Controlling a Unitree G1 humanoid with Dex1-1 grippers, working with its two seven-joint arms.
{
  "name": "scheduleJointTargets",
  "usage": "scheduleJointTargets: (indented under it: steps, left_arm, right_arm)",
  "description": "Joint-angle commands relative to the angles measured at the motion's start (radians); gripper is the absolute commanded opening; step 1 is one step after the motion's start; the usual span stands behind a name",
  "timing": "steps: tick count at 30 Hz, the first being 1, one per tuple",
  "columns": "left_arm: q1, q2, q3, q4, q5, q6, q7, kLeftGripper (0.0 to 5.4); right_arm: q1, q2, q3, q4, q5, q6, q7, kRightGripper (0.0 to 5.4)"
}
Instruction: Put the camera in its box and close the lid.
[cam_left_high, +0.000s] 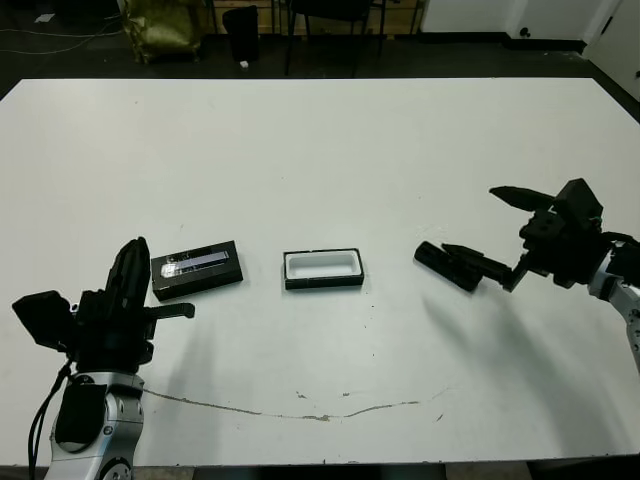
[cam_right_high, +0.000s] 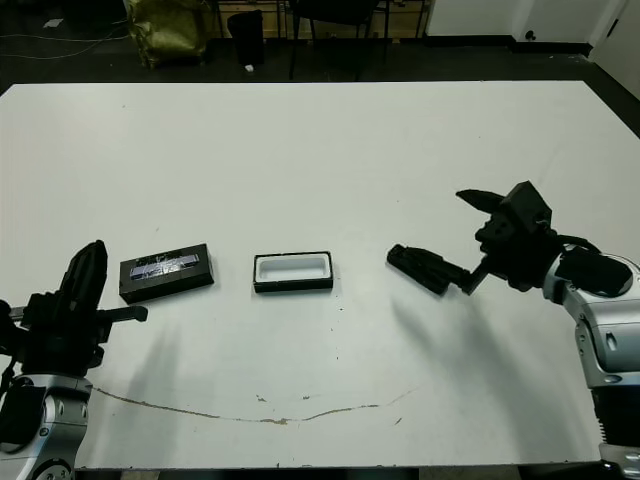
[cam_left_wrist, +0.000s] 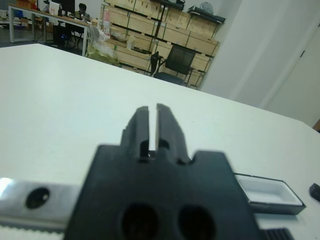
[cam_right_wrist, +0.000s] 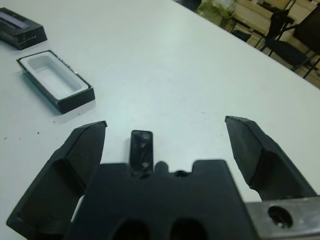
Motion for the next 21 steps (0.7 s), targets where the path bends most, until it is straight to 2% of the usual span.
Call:
scheduleJointTargets:
  steps: [1, 5, 9, 11, 14, 21]
  left_arm:
    - [0.014, 0.008, 0.005, 0.010, -0.005, 0.009, -0.005, 0.00]
    - [0.016, 0.015, 0.004, 0.000, 0.002, 0.018, -0.003, 0.00]
    - [0.018, 0.017, 0.008, -0.010, -0.006, 0.034, 0.000, 0.00]
    - [0.019, 0.016, 0.010, -0.017, -0.008, 0.042, 0.005, 0.00]
    - [0.022, 0.015, 0.013, -0.023, -0.007, 0.047, 0.005, 0.00]
    - [0.031, 0.012, 0.009, -0.026, -0.009, 0.049, 0.002, 0.00]
  right_arm:
    - [-0.002, -0.011, 0.019, 0.008, -0.020, 0.007, 0.011, 5.39]
    - [-0.006, -0.018, 0.025, 0.010, -0.025, 0.018, 0.016, 5.39]
    - [-0.015, -0.040, 0.035, -0.024, -0.010, 0.148, 0.025, 5.39]
    - [-0.016, -0.047, 0.039, -0.037, -0.012, 0.180, 0.028, 5.39]
    - [-0.013, -0.065, 0.051, -0.059, -0.025, 0.204, 0.035, 5.39]
    - [-0.007, -0.085, 0.071, -0.065, -0.038, 0.193, 0.068, 5.39]
